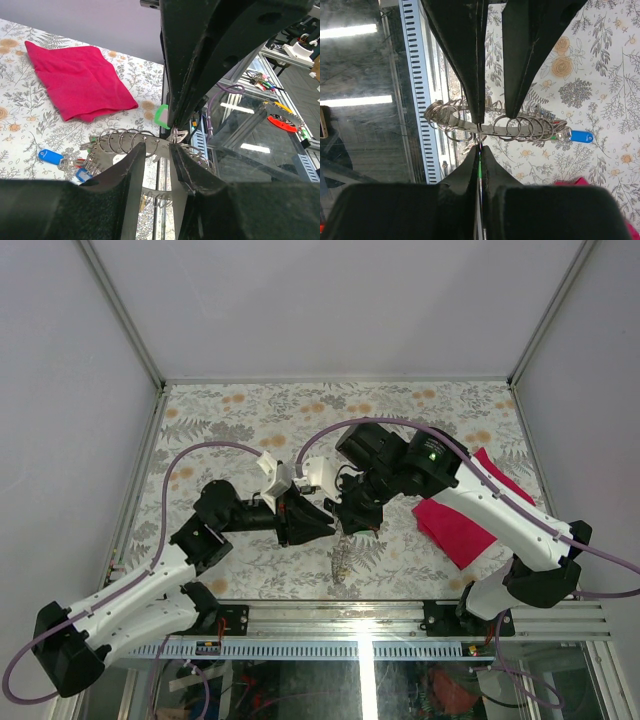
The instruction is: Put the keys on the keyring
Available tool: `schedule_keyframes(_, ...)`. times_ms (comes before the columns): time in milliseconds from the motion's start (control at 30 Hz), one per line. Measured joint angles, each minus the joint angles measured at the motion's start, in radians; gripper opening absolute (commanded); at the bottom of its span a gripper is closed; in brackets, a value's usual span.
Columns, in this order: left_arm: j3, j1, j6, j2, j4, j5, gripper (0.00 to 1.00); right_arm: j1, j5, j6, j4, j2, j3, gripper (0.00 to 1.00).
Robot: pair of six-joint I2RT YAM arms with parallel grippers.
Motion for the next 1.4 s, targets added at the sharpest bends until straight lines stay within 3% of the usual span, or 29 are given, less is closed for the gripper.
schedule_keyframes(1100, 0.016, 0.0, -0.003, -0.032, 0.016, 0.005, 0.31, 0.002, 0.002, 0.001, 0.005, 0.0, -0.001, 0.0)
schedule_keyframes(1400, 0.027, 0.0, -0.002, 0.014, 0.013, 0.032, 0.24, 0.002, 0.002, 0.004, 0.013, 0.0, -0.001, 0.0)
